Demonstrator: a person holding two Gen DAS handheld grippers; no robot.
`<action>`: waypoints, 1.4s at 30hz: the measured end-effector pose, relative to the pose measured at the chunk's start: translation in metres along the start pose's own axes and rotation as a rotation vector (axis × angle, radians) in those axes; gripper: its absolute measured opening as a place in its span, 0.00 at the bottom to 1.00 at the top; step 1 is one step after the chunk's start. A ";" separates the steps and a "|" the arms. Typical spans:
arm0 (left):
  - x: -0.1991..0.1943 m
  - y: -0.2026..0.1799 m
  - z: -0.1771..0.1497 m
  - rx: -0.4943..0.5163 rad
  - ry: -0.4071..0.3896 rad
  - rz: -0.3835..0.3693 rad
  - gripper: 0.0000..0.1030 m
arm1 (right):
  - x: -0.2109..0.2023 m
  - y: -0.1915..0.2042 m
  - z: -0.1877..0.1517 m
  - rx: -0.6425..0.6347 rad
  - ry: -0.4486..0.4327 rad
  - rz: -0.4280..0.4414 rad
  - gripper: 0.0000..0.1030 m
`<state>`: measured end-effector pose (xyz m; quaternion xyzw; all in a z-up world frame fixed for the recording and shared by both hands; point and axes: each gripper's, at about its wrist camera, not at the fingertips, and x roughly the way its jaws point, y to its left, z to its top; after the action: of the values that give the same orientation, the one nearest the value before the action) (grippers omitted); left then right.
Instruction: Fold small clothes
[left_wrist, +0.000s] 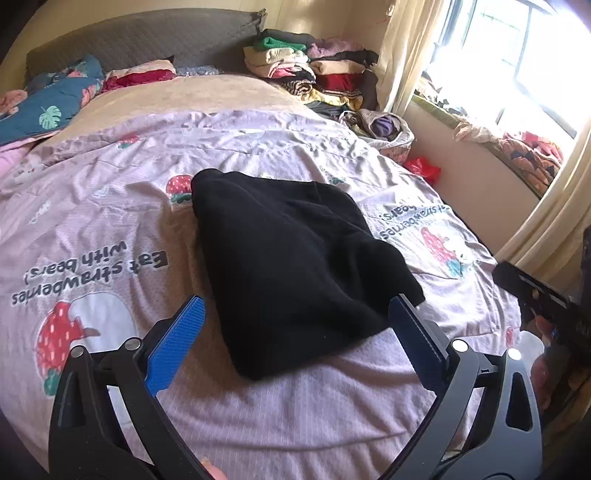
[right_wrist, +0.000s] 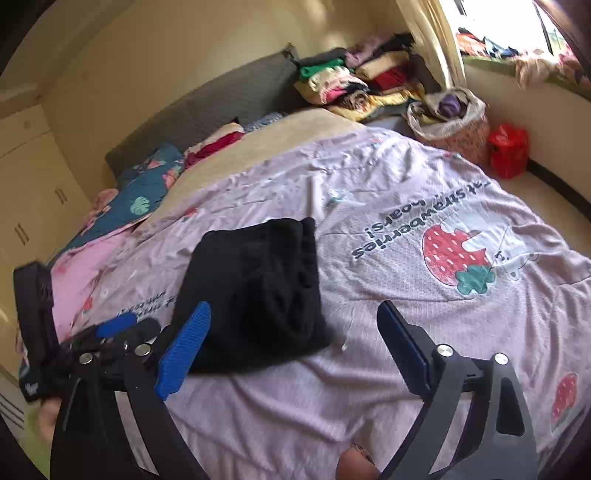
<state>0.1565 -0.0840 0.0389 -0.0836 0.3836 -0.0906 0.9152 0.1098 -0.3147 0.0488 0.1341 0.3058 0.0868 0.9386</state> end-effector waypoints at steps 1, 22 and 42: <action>-0.003 0.000 -0.001 -0.001 -0.003 -0.001 0.91 | -0.005 0.004 -0.003 -0.013 -0.007 -0.008 0.91; -0.052 0.008 -0.040 0.019 -0.018 -0.005 0.91 | -0.052 0.043 -0.061 -0.095 -0.048 -0.042 0.95; -0.059 0.015 -0.089 0.022 -0.030 0.030 0.91 | -0.051 0.050 -0.122 -0.120 -0.059 -0.156 0.96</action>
<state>0.0536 -0.0636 0.0143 -0.0693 0.3699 -0.0799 0.9230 -0.0075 -0.2555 -0.0024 0.0560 0.2819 0.0276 0.9574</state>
